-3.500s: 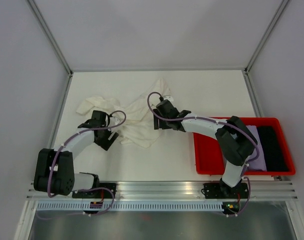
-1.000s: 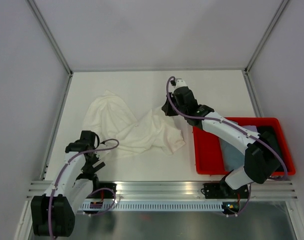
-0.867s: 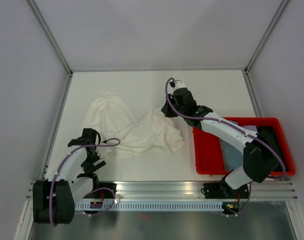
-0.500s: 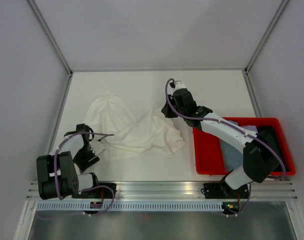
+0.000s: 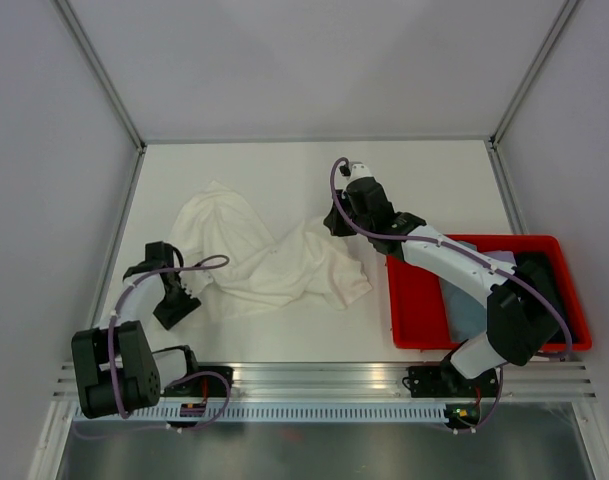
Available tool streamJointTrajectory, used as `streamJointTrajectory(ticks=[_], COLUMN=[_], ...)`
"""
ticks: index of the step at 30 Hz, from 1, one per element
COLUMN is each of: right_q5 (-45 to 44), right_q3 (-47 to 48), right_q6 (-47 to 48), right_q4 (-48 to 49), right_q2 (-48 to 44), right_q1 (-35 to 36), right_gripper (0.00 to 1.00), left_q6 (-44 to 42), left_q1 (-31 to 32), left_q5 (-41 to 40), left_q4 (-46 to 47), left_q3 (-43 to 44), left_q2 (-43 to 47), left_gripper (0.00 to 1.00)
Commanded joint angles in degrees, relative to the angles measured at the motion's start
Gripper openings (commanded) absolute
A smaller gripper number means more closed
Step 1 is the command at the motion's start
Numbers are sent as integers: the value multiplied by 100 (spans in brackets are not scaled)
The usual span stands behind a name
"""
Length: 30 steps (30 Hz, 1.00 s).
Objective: Roll the t-shirts
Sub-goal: Flatten the tshirt
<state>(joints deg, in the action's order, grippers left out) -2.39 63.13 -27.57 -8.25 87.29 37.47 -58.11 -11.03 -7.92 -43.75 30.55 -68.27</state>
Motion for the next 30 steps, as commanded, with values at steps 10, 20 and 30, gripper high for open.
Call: streamJointTrajectory(ticks=[10,20,30], right_q5=[-77,-7,-410], right_q3=[155,322,1499], right_q6=[24,-11,270], right_q4=[61,-370,-1600], right_q2=[-89,-949,-2567], right_q1=[-21,-223,-258], right_gripper=[0,0,0], left_q6=[299,1530,1750], left_q1=[4,-356,-435], left_q5=[968,854,415], left_q4=[1597,922,-73], left_q3=[-58,1582,4607], left_q2=[-1039,1015,1879], left_gripper=[2,2,2])
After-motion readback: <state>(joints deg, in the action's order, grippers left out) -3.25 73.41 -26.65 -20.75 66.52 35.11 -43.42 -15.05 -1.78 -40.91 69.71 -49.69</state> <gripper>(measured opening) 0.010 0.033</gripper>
